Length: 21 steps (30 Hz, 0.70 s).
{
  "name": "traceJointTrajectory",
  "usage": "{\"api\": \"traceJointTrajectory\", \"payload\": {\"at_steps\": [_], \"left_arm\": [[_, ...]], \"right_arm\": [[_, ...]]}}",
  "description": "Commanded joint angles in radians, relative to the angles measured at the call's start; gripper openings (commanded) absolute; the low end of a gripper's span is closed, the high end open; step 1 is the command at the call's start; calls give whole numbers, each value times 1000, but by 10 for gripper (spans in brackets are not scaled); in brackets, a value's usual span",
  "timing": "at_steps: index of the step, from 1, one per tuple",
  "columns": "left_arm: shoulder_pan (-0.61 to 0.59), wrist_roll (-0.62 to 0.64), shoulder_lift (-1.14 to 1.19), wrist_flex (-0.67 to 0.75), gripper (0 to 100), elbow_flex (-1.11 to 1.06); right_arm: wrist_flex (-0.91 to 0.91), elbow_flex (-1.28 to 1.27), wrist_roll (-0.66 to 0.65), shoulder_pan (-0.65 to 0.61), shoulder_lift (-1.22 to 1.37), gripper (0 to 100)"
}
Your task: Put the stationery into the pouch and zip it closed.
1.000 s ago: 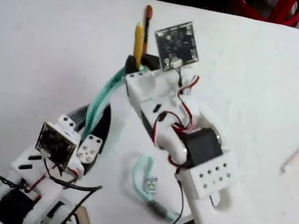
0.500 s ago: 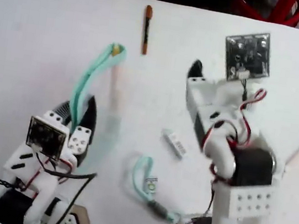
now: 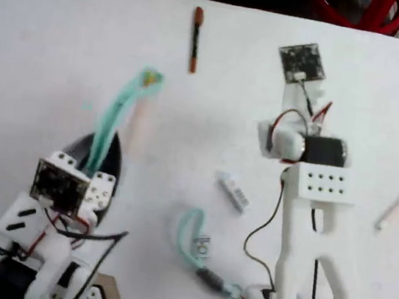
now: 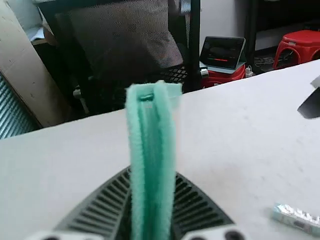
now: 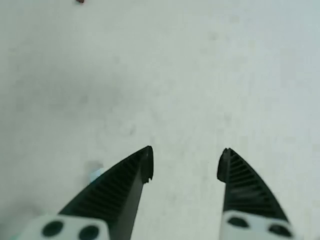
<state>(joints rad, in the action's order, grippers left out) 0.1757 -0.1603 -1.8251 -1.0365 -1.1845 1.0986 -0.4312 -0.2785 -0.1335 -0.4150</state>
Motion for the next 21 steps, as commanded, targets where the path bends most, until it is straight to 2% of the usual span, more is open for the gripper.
{"api": "traceJointTrajectory", "payload": {"at_steps": [1,3,6,8,10,13,17,19,21], "left_arm": [[-5,-2,1,31,23,28],[84,0,1,129,23,34],[174,-58,2,423,23,15],[213,-69,4,615,24,-26],[219,-95,33,735,24,-69],[219,-64,142,824,24,-135],[217,57,295,924,24,-290],[205,35,320,930,25,-344],[153,-41,298,827,72,-353]], "right_arm": [[-53,-21,-3,-59,1,205],[-88,-37,-2,-81,1,204],[-173,-44,5,-91,1,179],[-211,-43,68,-70,-1,123],[-226,-46,166,-31,1,67],[-226,-48,285,19,10,25],[-278,-110,316,35,1,25],[-329,-163,315,30,1,25],[-381,-209,315,27,1,25]]}}
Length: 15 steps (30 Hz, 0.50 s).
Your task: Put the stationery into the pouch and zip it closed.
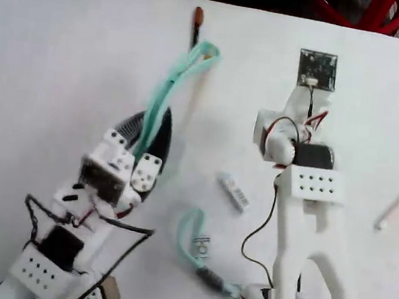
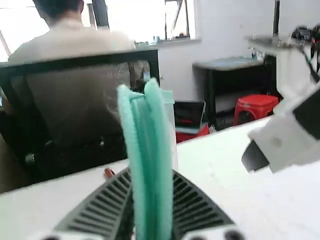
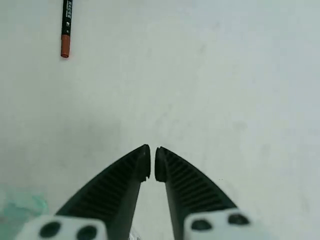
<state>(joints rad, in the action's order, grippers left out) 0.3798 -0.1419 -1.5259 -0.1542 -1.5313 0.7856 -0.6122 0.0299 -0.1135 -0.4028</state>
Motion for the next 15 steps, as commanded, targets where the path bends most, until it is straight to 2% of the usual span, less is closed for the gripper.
{"api": "traceJointTrajectory", "payload": {"at_steps": [1,3,5,7,10,15], "left_arm": [[-76,-75,-27,-160,117,-3],[-127,-23,-110,-420,191,26],[-153,32,-223,-669,203,89],[-159,11,-325,-861,204,169],[-156,-32,-295,-1010,203,290],[-162,-32,-300,-1069,207,396]], "right_arm": [[-88,-43,6,7,-12,25],[-108,-55,6,8,-12,25],[-116,-55,6,7,-13,25],[-119,-51,6,-10,-13,25],[-102,-15,5,-65,-13,25],[1,64,5,-76,-15,25]]}}
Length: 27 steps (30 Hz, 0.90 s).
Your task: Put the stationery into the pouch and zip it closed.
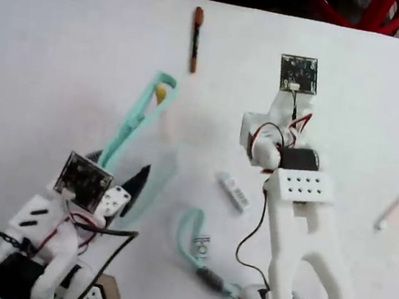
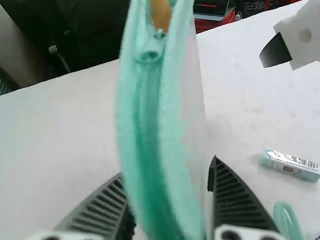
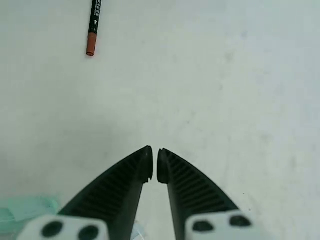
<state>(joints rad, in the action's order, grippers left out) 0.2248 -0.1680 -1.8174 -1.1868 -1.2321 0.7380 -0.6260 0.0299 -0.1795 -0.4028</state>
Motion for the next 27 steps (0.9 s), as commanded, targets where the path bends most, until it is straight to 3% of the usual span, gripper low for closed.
{"api": "traceJointTrajectory", "payload": {"at_steps": [1,5,8,12,15,19,23,27], "left_arm": [[-5,-5,-8,-51,207,127],[-2,-5,-8,-75,218,265],[2,-3,-8,-3,226,224],[15,-2,-8,117,225,78],[15,-2,-8,160,225,37],[15,-2,-8,164,161,35],[15,-2,-8,161,75,35],[15,-2,-8,161,69,34]], "right_arm": [[71,95,5,-10,-15,25],[194,193,-44,-16,-24,25],[309,315,-57,-30,-102,25],[467,539,-84,-136,-268,25],[556,704,-207,-294,-312,25],[688,898,-227,-440,-211,43],[822,1091,-204,-492,-18,167],[911,1326,-157,-549,139,146]]}}
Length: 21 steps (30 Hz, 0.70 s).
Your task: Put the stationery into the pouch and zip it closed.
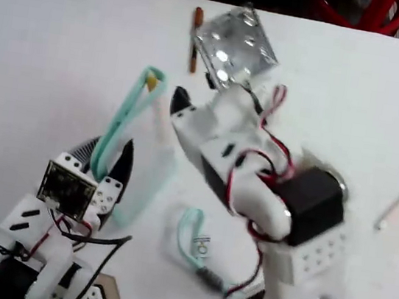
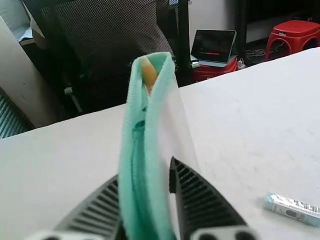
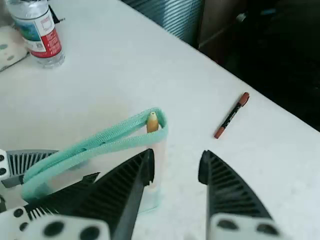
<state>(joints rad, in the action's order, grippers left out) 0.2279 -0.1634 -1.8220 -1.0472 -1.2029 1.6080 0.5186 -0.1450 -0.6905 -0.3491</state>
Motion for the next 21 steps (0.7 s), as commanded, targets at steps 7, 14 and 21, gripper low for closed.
{"api": "traceJointTrajectory", "payload": {"at_steps": [7,14,21], "left_arm": [[13,-6,-4,20,68,3],[13,-6,-4,20,65,3],[13,-6,-4,18,65,2]], "right_arm": [[102,397,26,-108,282,126],[104,405,26,-111,351,126],[108,377,71,-111,358,124]]}}
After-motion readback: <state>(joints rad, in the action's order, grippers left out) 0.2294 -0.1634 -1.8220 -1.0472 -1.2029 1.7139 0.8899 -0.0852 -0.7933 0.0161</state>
